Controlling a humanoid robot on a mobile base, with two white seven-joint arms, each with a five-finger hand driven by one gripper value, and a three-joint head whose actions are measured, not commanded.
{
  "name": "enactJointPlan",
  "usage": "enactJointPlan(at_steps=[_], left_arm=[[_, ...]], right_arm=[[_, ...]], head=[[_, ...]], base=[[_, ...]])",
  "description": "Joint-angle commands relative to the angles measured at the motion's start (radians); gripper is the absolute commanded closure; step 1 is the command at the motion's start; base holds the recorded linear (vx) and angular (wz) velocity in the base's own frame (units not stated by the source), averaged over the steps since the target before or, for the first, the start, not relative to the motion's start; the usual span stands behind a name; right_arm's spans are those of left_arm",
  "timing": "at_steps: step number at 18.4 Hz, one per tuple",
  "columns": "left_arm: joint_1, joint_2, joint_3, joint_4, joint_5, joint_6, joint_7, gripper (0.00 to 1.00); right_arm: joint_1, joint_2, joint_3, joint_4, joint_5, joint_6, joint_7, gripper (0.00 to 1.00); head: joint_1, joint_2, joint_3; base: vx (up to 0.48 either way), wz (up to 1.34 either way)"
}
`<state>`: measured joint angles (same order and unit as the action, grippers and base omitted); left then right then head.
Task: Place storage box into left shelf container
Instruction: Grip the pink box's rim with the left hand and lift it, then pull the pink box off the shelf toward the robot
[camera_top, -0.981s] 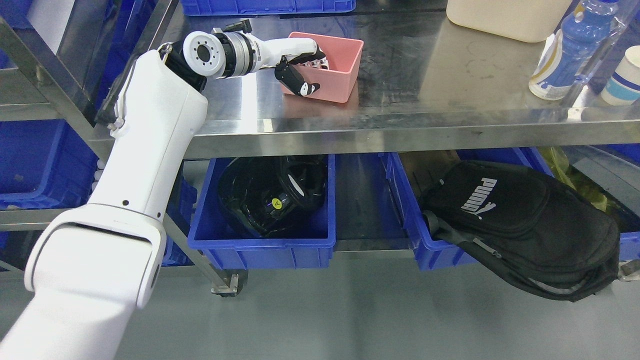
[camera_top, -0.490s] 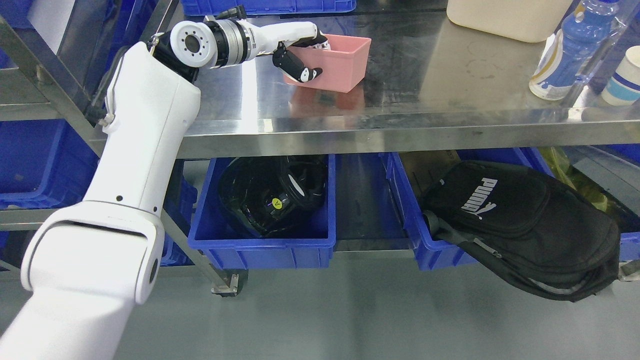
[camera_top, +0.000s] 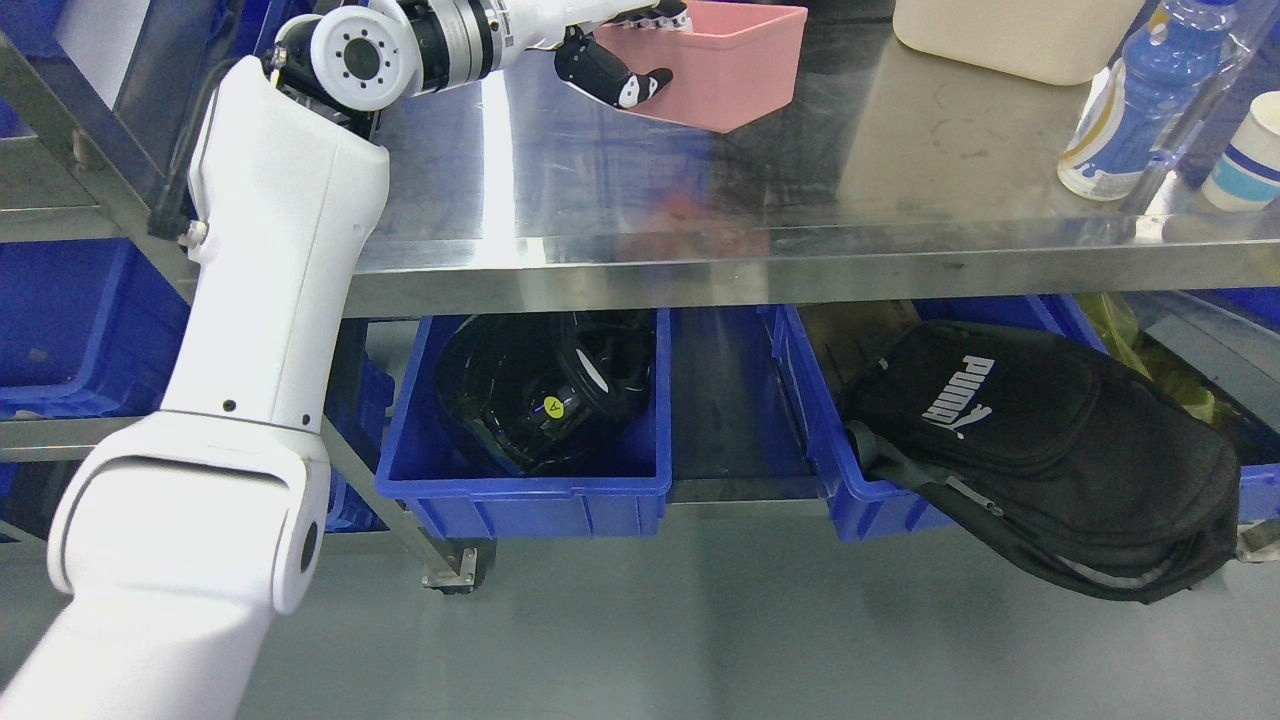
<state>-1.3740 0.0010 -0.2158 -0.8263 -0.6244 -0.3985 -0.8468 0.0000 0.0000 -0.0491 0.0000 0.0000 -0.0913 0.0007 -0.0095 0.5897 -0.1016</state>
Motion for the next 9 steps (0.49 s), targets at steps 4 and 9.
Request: enactJointPlan(at_steps=[4, 9], left_arm=[[0.205, 0.016, 0.229, -0.492, 0.002, -0.178, -0.006, 0.99], [0.259, 0.016, 0.374, -0.571, 0.022, -0.351, -0.015, 0.99]], right_arm=[[0.008, -0.017, 0.000, -0.017, -0.003, -0.001, -0.001, 0.00], [0.008, -0.017, 0.000, -0.017, -0.003, -0.001, -0.001, 0.00]], head=[[0.0000, 0.000, 0.000], [0.0000, 0.000, 0.000]], base=[[0.000, 0.00], [0.000, 0.00]])
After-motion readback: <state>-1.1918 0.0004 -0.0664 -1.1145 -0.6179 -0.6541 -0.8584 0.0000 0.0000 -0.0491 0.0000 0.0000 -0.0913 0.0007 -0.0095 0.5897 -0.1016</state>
